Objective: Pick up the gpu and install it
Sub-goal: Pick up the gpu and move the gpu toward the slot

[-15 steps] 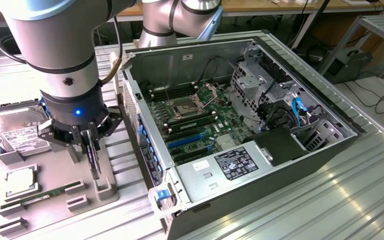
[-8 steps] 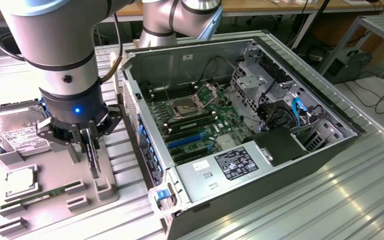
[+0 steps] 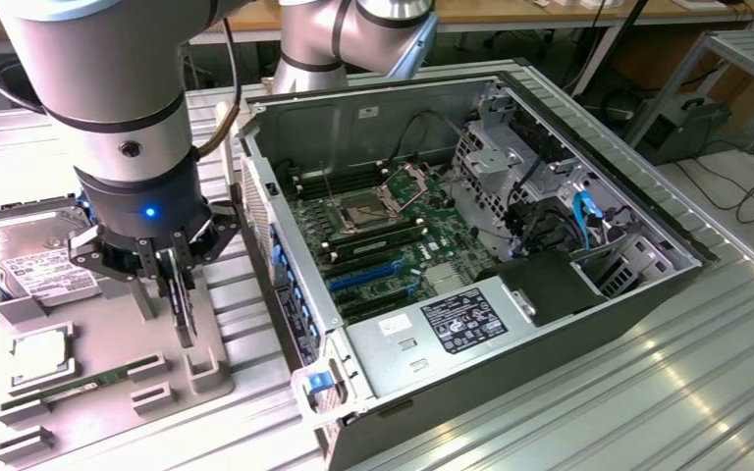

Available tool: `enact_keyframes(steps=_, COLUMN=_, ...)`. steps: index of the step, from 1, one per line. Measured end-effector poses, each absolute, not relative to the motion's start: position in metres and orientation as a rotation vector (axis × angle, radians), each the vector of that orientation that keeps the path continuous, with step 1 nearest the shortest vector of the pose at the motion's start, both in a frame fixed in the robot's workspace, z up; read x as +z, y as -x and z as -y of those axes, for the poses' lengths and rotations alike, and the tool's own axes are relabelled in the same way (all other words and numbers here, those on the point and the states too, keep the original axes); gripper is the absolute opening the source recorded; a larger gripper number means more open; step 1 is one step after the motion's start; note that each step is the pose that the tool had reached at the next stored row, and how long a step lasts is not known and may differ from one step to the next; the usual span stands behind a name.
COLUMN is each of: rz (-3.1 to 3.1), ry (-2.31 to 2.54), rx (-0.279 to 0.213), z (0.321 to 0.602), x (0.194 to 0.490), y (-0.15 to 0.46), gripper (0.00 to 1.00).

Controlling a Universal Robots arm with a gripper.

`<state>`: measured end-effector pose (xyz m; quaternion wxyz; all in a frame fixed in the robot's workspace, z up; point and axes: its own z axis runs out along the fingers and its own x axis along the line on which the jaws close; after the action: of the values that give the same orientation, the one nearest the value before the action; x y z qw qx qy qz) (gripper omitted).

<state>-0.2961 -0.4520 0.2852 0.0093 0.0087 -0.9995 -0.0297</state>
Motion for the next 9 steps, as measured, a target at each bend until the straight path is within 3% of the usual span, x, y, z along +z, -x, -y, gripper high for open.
enact_keyframes(steps=9, rz=3.121, ry=-0.027, rx=-0.100, z=0.4522, x=0.2917, y=0.2961, gripper=0.27)
